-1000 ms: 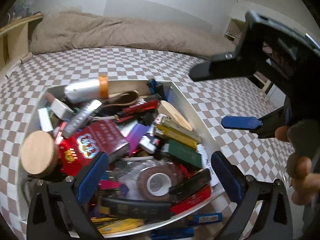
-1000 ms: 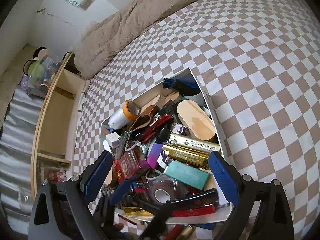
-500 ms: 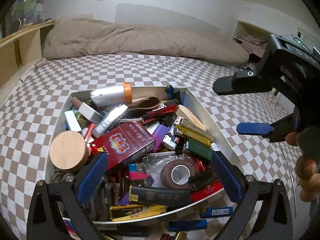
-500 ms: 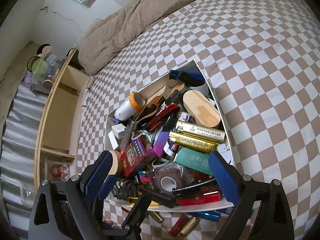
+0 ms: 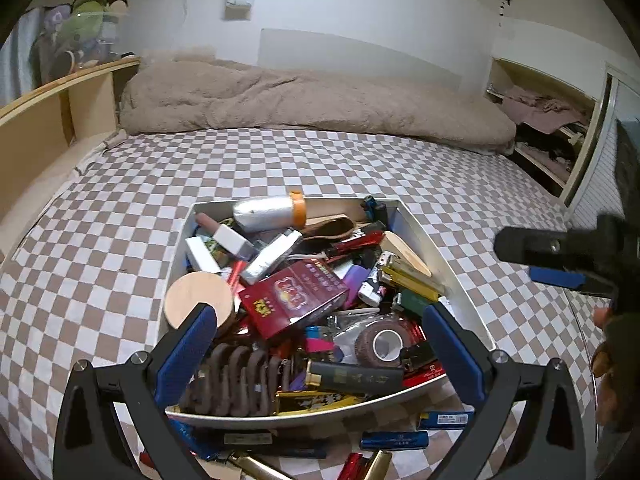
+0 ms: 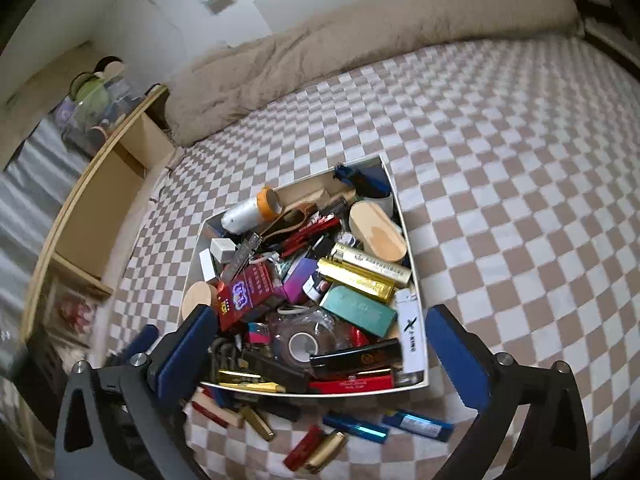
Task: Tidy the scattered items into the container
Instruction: 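Withdraw both open tools up and away from the box, then move both tools down toward the lighters lying beside the box, then close left tool on tan wooden strip while right tool grasps gold metal lighter, then lift the held wooden strip and gold metal lighter off the bed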
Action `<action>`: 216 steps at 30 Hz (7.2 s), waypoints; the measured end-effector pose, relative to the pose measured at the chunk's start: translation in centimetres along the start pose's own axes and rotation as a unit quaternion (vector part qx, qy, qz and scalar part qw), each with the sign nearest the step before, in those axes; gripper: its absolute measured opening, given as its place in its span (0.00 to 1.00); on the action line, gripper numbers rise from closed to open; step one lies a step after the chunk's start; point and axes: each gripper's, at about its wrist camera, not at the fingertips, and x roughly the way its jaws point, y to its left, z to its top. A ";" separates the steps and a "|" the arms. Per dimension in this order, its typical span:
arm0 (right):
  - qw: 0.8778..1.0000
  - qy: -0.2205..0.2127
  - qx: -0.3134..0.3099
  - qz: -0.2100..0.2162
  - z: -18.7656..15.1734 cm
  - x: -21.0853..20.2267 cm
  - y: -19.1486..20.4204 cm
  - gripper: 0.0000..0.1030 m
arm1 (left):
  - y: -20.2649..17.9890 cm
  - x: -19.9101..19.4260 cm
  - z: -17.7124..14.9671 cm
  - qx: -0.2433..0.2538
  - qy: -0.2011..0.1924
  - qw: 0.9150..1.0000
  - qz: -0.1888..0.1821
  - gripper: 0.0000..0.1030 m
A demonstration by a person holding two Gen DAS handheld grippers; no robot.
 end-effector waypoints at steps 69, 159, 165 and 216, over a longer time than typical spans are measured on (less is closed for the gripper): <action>0.954 -0.192 -0.220 -0.069 -10.5 -11.2 4.3 1.00 | 4.7 -11.6 -5.0 -0.038 -0.064 0.996 0.051 1.00; 0.919 0.061 -0.384 0.056 -22.4 7.3 2.2 1.00 | 9.9 4.1 -15.4 0.098 0.164 0.981 0.012 1.00; 0.912 0.077 -0.396 0.077 -21.5 8.1 2.2 1.00 | 10.7 4.4 -15.0 0.077 0.159 0.984 0.000 1.00; 0.949 0.078 -0.305 0.018 -22.6 8.8 2.3 0.74 | 9.7 4.4 -16.3 0.089 0.137 0.986 0.035 1.00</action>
